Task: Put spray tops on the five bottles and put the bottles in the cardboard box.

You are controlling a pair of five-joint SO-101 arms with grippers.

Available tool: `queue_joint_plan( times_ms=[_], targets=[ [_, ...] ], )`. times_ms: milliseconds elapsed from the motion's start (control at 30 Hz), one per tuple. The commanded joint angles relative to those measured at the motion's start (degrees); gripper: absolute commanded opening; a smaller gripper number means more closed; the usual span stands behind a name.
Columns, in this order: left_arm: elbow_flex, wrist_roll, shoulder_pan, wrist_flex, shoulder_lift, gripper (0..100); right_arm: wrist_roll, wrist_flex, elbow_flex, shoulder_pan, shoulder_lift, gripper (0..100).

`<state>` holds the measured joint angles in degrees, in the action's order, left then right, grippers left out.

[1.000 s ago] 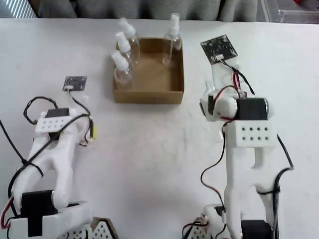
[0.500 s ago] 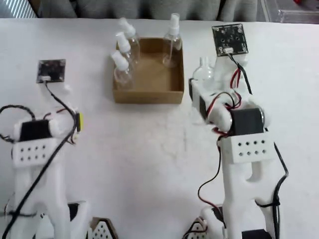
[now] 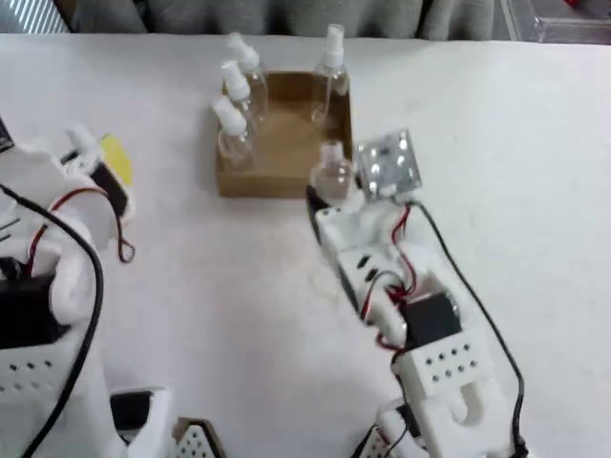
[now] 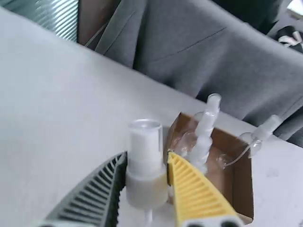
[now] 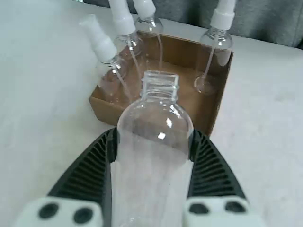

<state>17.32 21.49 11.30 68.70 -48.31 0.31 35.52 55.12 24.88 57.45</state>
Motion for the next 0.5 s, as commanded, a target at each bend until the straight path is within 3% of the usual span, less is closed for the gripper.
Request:
queue_joint_plan(
  times_ms=[0,233,467],
  targets=[
    [-6.95,1.76,-8.31,-7.21,-1.63,2,-0.62,-5.41,2.29,2.86,2.77,1.5],
    [-6.42,1.32,-14.11,-23.3,-1.45,2,-0.44,-14.73,7.3,6.73,3.3,1.5],
    [-6.95,1.32,-16.04,-32.09,-1.36,2,-0.44,-28.09,18.46,9.71,3.3,1.5]
  ],
)
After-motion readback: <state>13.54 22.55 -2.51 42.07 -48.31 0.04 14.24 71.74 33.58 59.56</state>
